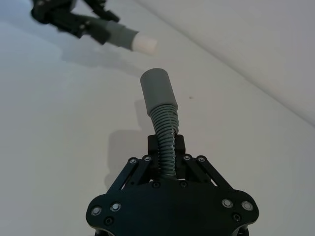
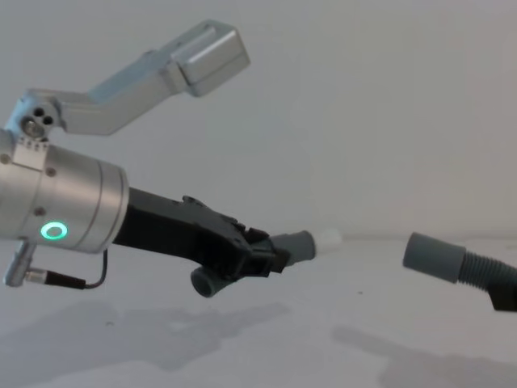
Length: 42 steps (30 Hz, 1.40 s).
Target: Use both hands to pick up one end of the pipe from the table, align the ends, and insert them.
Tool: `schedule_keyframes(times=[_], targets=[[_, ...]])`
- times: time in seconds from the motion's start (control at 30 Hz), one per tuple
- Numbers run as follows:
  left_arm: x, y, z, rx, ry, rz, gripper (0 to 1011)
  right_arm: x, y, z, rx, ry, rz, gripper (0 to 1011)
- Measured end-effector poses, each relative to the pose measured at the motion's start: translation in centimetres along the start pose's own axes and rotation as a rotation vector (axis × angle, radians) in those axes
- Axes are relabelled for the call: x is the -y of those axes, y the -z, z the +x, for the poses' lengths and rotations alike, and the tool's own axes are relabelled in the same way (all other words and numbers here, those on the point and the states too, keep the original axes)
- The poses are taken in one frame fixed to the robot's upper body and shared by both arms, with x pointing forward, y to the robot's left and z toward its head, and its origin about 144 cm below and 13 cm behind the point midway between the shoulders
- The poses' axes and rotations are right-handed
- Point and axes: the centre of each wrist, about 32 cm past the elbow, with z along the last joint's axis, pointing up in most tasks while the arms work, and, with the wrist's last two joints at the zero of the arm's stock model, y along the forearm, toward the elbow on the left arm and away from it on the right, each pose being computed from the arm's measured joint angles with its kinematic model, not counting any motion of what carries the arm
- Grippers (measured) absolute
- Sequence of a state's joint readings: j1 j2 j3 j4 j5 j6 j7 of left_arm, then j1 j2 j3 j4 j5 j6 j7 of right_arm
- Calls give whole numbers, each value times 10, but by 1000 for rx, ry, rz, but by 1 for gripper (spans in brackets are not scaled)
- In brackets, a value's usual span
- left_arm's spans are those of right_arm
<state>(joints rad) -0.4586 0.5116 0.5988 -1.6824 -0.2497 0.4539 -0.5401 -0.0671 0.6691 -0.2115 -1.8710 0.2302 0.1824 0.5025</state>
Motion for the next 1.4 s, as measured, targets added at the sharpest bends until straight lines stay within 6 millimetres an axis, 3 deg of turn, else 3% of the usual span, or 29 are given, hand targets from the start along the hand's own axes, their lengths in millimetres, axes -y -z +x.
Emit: schedule_keyframes(times=[0.67,1.4], targets=[[-14,-1,23,17,259,-62,339,20,8,28,148,-287,89,155],[-20,-20,33,74,390,-20,340,24,11,40,180,-335,148,155]])
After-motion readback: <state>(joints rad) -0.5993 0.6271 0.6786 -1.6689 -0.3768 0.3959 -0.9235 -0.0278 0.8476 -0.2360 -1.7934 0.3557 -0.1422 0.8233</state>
